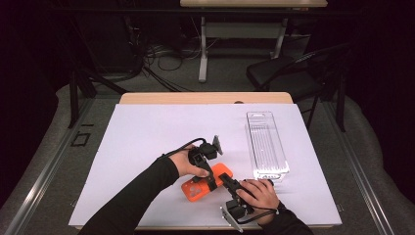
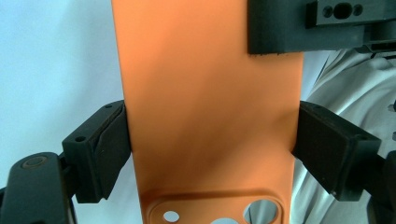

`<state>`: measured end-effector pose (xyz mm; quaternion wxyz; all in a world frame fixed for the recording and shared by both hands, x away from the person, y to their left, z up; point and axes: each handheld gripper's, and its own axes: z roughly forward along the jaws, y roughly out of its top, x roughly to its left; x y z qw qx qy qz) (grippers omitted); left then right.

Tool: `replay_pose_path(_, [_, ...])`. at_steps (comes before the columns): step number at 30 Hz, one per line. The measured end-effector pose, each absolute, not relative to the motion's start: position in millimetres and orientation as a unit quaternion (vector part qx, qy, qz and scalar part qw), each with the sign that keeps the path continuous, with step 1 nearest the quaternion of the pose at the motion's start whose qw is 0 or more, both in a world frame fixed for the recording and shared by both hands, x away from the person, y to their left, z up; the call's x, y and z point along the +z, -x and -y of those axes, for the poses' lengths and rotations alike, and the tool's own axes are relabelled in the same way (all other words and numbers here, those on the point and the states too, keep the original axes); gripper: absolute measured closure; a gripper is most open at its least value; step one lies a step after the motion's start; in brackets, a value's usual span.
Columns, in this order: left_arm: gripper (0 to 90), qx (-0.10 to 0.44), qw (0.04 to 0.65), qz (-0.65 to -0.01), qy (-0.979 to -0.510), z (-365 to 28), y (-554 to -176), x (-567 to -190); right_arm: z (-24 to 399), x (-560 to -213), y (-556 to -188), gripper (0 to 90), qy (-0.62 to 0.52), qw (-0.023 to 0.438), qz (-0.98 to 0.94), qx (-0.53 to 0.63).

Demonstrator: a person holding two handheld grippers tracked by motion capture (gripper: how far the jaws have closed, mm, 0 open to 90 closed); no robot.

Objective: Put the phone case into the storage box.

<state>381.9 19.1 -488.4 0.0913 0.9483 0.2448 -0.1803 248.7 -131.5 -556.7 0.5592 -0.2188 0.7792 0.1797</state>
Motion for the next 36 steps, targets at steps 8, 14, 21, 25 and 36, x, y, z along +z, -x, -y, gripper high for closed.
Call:
replay_pose_path(8, [15.5,-0.186,0.098,-0.247,-0.946,-20.4,-382.5,-488.4,132.3,-557.9,-247.8,80.1,0.217,0.570,-0.771,0.181])
replay_pose_path(14, [15.5,-0.187,0.100,-0.247,-0.945,-20.6,-382.8,-487.7,133.3,-559.4,-247.7,80.3,0.216,0.577,-0.765,0.187])
replay_pose_path(21, [15.4,-0.186,0.103,-0.249,-0.945,-20.8,-382.9,-486.7,133.9,-559.5,-247.8,80.3,0.215,0.580,-0.763,0.186])
replay_pose_path(25, [15.4,-0.186,0.105,-0.250,-0.945,-20.7,-382.8,-486.8,134.2,-559.8,-247.8,80.4,0.216,0.585,-0.760,0.184])
replay_pose_path(36, [15.2,-0.184,0.110,-0.250,-0.944,-21.2,-382.0,-485.3,135.3,-560.7,-247.6,80.6,0.213,0.591,-0.755,0.189])
